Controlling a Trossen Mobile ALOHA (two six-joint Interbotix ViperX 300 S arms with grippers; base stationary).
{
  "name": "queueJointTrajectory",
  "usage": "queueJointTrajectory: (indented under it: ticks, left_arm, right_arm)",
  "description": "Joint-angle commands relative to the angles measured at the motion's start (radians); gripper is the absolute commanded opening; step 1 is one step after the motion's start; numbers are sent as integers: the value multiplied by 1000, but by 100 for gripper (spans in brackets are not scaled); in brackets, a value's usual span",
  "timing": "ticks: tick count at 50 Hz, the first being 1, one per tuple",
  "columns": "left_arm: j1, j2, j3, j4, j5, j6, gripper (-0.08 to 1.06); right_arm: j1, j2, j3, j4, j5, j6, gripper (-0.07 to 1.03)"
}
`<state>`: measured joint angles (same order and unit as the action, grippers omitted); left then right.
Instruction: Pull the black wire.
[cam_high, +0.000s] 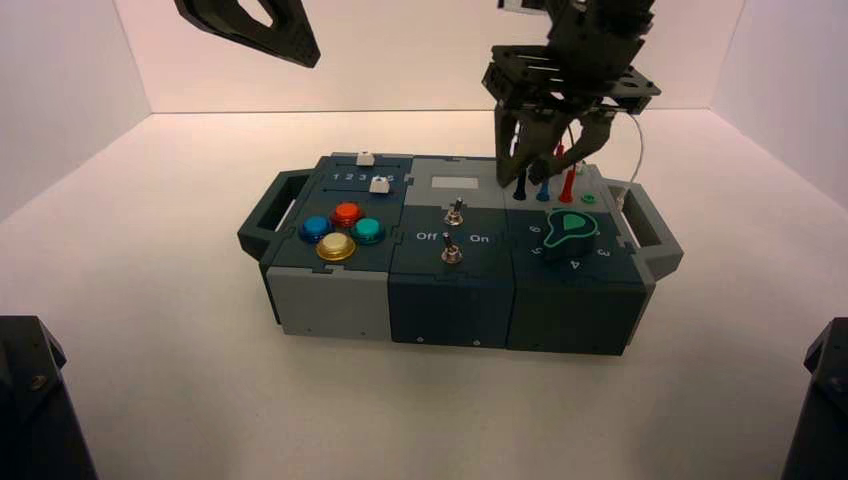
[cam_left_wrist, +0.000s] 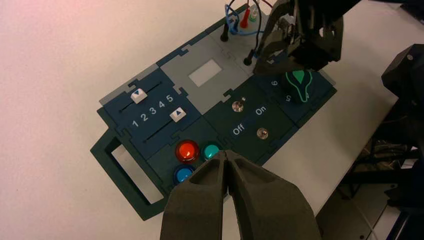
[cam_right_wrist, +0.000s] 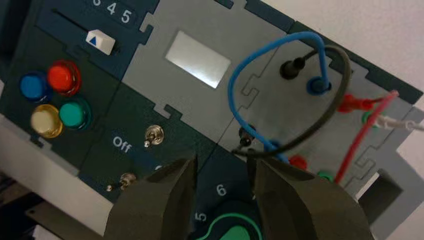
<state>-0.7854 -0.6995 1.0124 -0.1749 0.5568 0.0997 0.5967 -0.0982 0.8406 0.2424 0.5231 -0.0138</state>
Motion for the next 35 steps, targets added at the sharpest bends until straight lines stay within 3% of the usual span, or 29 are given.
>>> queueJointTrajectory:
  ticks: [1, 20, 35]
  left_arm:
    - [-3, -5, -14, 0, -2, 3, -3]
    - [-23, -6, -14, 0, 0, 3, -3]
    - [-23, -6, -14, -2, 0, 3, -3]
  right_arm:
    - [0, 11, -31, -23, -5, 6, 53]
    - [-9, 28, -55, -63, -6, 15, 53]
    - [-9, 58, -74, -63, -6, 17, 52]
